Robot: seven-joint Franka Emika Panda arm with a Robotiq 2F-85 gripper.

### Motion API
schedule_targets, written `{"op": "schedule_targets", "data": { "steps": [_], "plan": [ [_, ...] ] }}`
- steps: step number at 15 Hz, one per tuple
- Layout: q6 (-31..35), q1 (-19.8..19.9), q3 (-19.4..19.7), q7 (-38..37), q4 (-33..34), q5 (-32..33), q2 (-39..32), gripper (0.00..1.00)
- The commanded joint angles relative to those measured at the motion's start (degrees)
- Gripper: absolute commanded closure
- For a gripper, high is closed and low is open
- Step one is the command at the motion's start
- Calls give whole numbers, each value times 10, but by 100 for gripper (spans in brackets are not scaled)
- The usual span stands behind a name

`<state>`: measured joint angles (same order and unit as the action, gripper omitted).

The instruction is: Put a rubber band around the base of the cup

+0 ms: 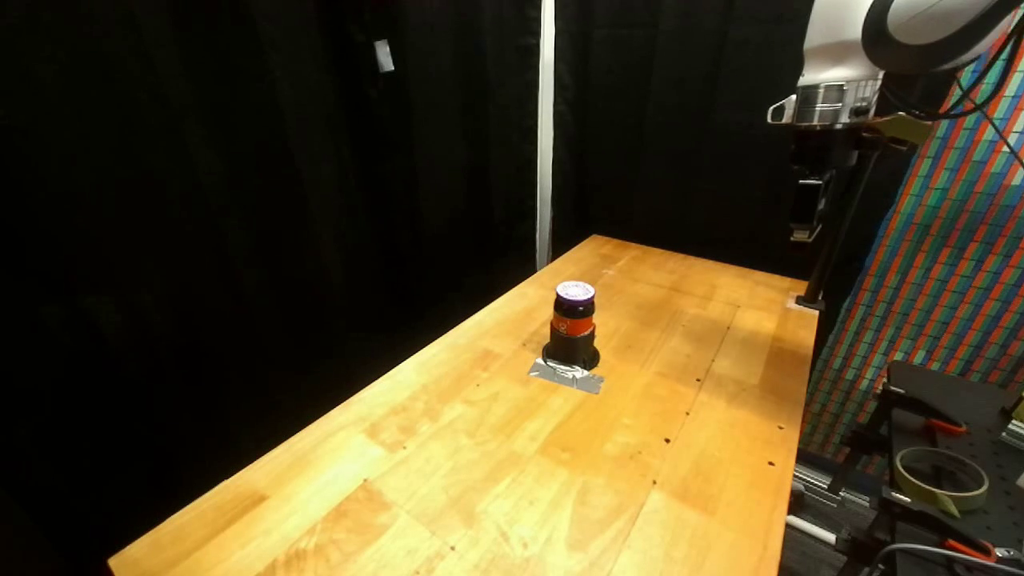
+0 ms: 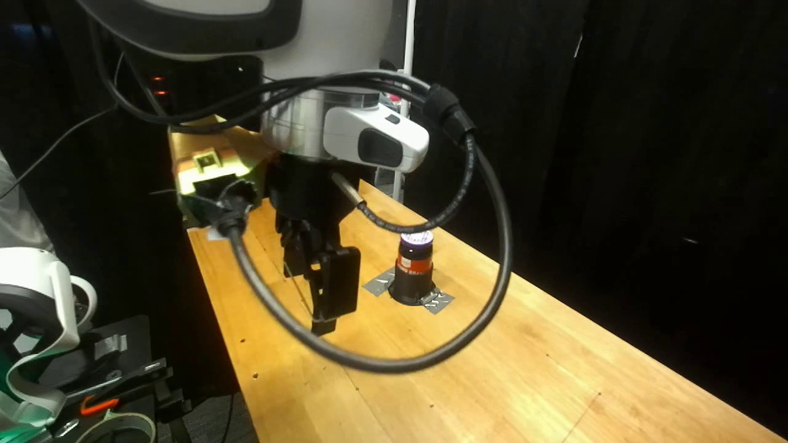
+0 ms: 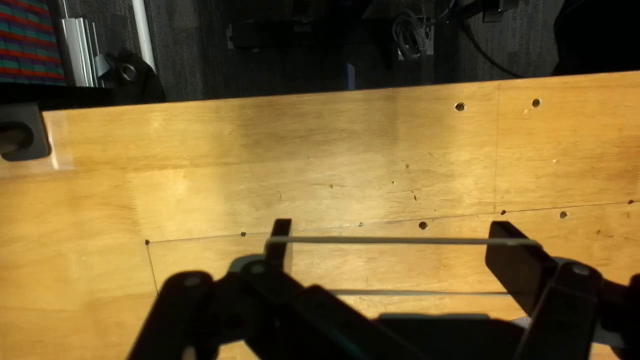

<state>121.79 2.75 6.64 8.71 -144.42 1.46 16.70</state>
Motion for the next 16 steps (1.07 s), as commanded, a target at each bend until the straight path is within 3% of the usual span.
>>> {"op": "schedule_targets", "data": {
  "steps": [1, 10, 16],
  "plan": [
    [-19, -18, -23, -2, 105, -9, -98, 0],
    [5, -49, -83, -4, 313, -6, -284, 0],
    [89, -67, -103, -33, 412, -2, -385, 0]
  ]
}}
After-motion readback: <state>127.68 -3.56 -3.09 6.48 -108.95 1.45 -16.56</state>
